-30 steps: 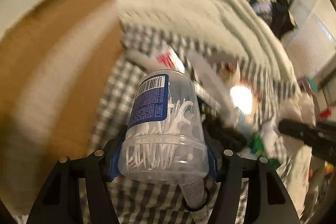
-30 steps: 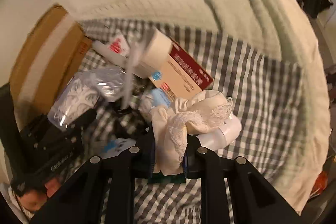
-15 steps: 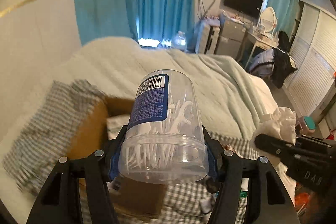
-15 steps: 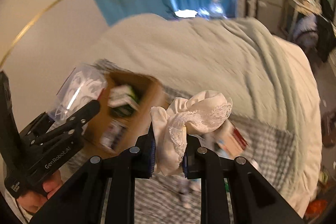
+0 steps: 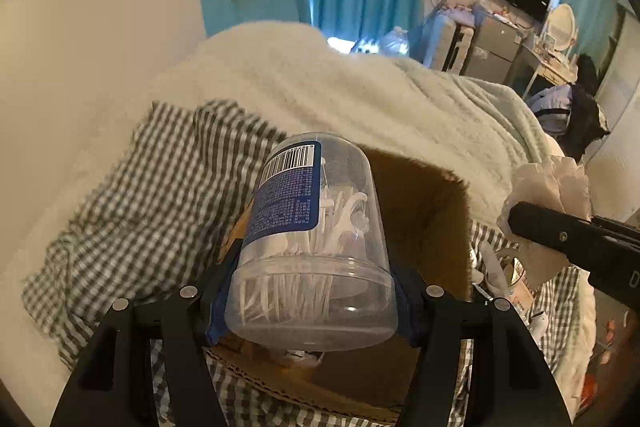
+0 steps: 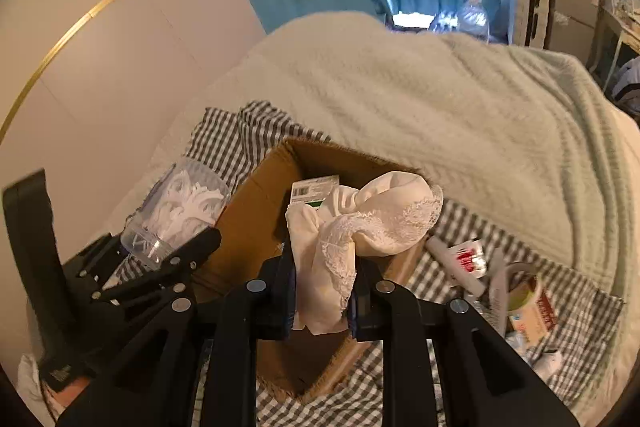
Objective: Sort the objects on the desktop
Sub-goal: 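Grasp the swab tub with the left tool while the right grasps the cloth, then grasp the white toothpaste tube with the left tool from the pile, then pass the toothpaste tube from the left tool to the right tool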
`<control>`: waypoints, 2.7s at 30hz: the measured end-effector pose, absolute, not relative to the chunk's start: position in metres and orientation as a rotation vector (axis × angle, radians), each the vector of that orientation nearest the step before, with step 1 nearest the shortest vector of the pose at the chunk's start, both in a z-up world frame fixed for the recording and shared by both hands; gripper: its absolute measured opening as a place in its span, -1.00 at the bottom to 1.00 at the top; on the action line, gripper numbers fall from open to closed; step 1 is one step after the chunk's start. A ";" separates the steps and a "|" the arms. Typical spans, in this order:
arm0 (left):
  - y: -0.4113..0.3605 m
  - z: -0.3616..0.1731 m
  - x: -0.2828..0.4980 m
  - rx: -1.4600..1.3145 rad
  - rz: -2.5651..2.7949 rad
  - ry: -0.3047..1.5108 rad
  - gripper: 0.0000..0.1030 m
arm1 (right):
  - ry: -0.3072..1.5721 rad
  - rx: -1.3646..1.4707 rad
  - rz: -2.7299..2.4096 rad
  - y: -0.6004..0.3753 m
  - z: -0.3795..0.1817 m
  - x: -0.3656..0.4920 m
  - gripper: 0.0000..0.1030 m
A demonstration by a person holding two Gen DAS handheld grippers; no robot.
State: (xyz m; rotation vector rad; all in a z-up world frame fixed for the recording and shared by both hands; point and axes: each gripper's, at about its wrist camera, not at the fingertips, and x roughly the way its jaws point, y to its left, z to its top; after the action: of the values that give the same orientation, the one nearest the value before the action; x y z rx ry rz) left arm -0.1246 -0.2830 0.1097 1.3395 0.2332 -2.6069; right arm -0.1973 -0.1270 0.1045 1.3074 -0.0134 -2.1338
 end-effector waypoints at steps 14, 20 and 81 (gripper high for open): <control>-0.295 0.117 -0.111 1.215 -2.624 0.213 0.91 | -0.166 1.252 -2.165 -0.126 0.111 -0.199 0.22; -0.281 0.126 -0.105 1.217 -2.633 0.214 0.91 | -0.169 1.229 -2.213 -0.089 0.129 -0.196 0.23; -0.021 -0.091 -0.040 2.182 -2.377 0.163 -0.56 | 0.142 1.591 -2.226 0.142 0.010 -0.157 0.23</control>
State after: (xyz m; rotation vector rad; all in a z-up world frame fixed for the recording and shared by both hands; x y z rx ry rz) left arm -0.0400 -0.0215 -0.0914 2.1819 0.1633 -2.3773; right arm -0.1567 0.1419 0.0099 1.5912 0.1415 -2.2256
